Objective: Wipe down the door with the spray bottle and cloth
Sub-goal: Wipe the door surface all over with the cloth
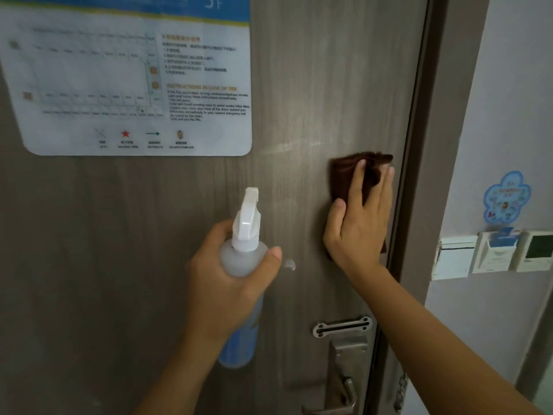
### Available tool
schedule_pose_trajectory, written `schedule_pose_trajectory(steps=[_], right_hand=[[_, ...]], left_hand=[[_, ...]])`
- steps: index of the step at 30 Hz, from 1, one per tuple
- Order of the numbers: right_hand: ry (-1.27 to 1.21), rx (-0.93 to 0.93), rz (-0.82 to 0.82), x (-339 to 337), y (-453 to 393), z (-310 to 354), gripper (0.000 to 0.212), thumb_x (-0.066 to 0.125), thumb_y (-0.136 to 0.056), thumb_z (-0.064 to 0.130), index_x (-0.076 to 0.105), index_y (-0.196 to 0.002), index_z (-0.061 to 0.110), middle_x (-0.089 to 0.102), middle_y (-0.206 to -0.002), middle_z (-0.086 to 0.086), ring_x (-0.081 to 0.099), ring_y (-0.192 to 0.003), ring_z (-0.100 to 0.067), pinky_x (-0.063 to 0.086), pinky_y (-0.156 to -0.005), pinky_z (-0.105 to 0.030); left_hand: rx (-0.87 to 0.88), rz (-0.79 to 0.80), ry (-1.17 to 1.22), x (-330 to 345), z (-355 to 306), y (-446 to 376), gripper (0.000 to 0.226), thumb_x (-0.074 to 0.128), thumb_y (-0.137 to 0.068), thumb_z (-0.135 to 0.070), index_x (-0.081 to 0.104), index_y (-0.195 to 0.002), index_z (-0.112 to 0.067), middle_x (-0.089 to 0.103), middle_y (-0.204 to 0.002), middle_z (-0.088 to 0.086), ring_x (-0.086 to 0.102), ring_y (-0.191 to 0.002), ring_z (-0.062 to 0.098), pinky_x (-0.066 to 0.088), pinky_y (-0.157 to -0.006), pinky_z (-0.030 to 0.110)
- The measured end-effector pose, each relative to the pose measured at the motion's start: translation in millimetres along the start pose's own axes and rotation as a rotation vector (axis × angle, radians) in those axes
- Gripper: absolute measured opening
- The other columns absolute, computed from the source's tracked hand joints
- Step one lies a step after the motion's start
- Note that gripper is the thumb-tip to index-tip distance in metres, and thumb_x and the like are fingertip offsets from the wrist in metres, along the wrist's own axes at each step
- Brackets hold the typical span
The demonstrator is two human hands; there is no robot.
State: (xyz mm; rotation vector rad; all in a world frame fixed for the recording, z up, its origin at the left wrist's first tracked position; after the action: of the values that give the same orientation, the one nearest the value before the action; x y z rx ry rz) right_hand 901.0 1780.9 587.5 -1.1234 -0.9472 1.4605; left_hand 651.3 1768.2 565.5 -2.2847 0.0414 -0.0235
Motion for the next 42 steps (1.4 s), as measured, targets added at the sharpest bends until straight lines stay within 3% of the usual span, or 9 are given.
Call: schedule_pose_trajectory(steps=[8,14,19,24,28,35,39,42], right_hand=[[-0.005,0.000,0.037,7,24,1,0.068,0.036,-0.103,0.034,0.014,-0.164,0.013,0.010,-0.168,-0.026,0.002,-0.158,-0.037,0.015,-0.127,-0.054],[0.005,0.025,0.111,10,58,-7,0.070,0.031,-0.103,0.036,0.005,-0.165,0.015,0.006,-0.167,-0.029,-0.001,-0.158,-0.039,0.015,-0.125,-0.060],[-0.011,-0.003,0.094,3,4,26,0.069,0.030,-0.105,0.035,0.004,-0.165,0.013,-0.001,-0.169,-0.026,-0.008,-0.158,-0.037,0.007,-0.127,-0.057],[-0.002,-0.053,0.055,2,-31,39,0.067,0.034,-0.106,0.032,0.009,-0.165,0.013,0.003,-0.169,-0.024,-0.004,-0.158,-0.035,0.008,-0.128,-0.052],[0.018,-0.054,0.110,3,14,4,0.069,0.033,-0.104,0.037,0.007,-0.165,0.017,0.005,-0.170,-0.020,-0.004,-0.159,-0.031,0.014,-0.127,-0.054],[0.035,0.056,0.122,15,70,-11,0.070,0.030,-0.103,0.038,0.006,-0.165,0.015,0.008,-0.168,-0.027,-0.003,-0.158,-0.037,0.013,-0.126,-0.059],[0.089,-0.185,0.199,10,48,0,0.070,0.033,-0.104,0.036,0.007,-0.165,0.013,0.000,-0.169,-0.023,-0.008,-0.158,-0.037,0.005,-0.128,-0.054],[0.106,-0.274,0.200,3,4,4,0.070,0.036,-0.104,0.035,0.007,-0.165,0.015,0.001,-0.170,-0.022,-0.009,-0.158,-0.034,0.001,-0.128,-0.049]], left_hand=[[0.015,0.111,-0.005,-33,9,-47,0.045,0.081,-0.071,-0.049,0.069,-0.105,-0.023,0.072,-0.087,-0.007,0.070,-0.078,0.012,0.057,-0.070,0.023],[0.019,0.178,0.056,-42,12,-64,0.048,0.081,-0.072,-0.048,0.070,-0.108,-0.019,0.073,-0.090,0.002,0.072,-0.081,0.023,0.061,-0.071,0.031],[0.016,0.146,0.062,-48,11,-76,0.045,0.081,-0.071,-0.049,0.071,-0.104,-0.021,0.074,-0.086,0.003,0.073,-0.077,0.020,0.060,-0.070,0.031],[-0.002,0.125,0.101,-50,19,-83,0.041,0.081,-0.072,-0.045,0.071,-0.101,-0.018,0.075,-0.086,0.012,0.074,-0.080,0.036,0.062,-0.073,0.054],[0.000,0.149,0.150,-51,28,-86,0.042,0.081,-0.074,-0.042,0.072,-0.105,-0.016,0.075,-0.088,0.013,0.075,-0.082,0.038,0.063,-0.078,0.060],[-0.005,0.227,0.207,-49,36,-87,0.041,0.079,-0.075,-0.040,0.071,-0.106,-0.013,0.076,-0.086,0.011,0.076,-0.077,0.033,0.066,-0.073,0.050],[0.002,0.248,0.230,-49,38,-87,0.046,0.079,-0.074,-0.041,0.070,-0.105,-0.008,0.075,-0.086,0.016,0.076,-0.077,0.032,0.064,-0.070,0.037],[0.011,0.266,0.219,-47,39,-92,0.047,0.078,-0.076,-0.040,0.069,-0.106,-0.006,0.075,-0.086,0.016,0.076,-0.077,0.032,0.064,-0.071,0.039]])
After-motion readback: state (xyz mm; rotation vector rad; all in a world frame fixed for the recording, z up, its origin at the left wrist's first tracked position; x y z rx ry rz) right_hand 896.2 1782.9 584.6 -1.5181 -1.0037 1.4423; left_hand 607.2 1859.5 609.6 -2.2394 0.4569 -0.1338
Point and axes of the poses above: each hand's wrist, its own y-axis away from the middle knuckle, its own x-axis out of the palm, z = x × y, the point moved 4 cm from there along -y, towards the middle knuckle
